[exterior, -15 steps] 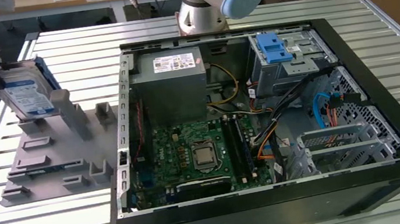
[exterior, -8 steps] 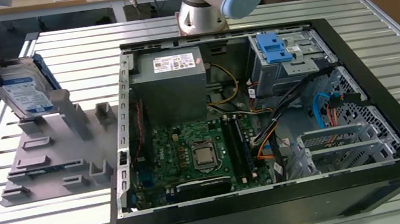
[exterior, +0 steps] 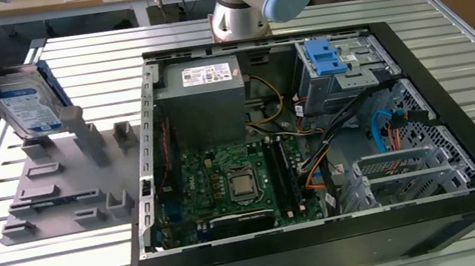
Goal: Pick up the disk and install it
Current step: 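Pick up the disk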
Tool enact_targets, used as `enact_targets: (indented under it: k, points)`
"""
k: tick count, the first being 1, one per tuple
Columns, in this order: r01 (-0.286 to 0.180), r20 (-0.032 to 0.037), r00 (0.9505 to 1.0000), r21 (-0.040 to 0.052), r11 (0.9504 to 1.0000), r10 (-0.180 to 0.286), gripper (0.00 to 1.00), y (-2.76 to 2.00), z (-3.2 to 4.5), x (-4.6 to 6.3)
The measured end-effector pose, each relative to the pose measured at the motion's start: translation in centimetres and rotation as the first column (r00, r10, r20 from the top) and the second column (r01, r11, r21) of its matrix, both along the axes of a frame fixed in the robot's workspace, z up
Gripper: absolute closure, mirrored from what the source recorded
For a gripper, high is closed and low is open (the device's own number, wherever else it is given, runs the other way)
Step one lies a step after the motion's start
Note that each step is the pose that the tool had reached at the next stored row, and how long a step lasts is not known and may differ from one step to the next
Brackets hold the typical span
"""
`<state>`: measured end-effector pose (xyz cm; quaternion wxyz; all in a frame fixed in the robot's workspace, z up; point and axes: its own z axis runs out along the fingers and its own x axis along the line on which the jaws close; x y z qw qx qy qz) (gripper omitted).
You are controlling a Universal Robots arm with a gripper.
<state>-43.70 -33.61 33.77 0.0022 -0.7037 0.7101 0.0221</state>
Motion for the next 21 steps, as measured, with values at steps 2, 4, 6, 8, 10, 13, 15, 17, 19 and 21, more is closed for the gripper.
enact_targets:
  k: [2,4,6,8,10,13,15,17,19,21]
  points:
    - [0.0,0.0,1.0,-0.0001,1.0,0.0,0.64,0.0,0.27,0.0]
    - [0.0,0.0004,1.0,0.0,1.0,0.0,0.64,0.0,0.51,0.0]
    - [0.0,0.0005,1.0,0.0,1.0,0.0,0.64,0.0,0.7,0.0]
    - [0.0,0.0006,1.0,0.0,1.0,0.0,0.64,0.0,0.88,0.0]
    - [0.0,0.0006,1.0,0.0,1.0,0.0,0.64,0.0,1.16,0.0]
    - [0.0,0.0006,1.0,0.0,1.0,0.0,0.64,0.0,1.55,0.0]
    - [0.0,0.0005,1.0,0.0,1.0,0.0,0.64,0.0,1.83,0.0]
    - [0.0,0.0006,1.0,0.0,1.0,0.0,0.64,0.0,2.07,0.0]
    - [0.0,0.0007,1.0,0.0,1.0,0.0,0.64,0.0,2.34,0.0]
    - [0.0,0.0006,1.0,-0.0001,1.0,0.0,0.64,0.0,2.63,0.0]
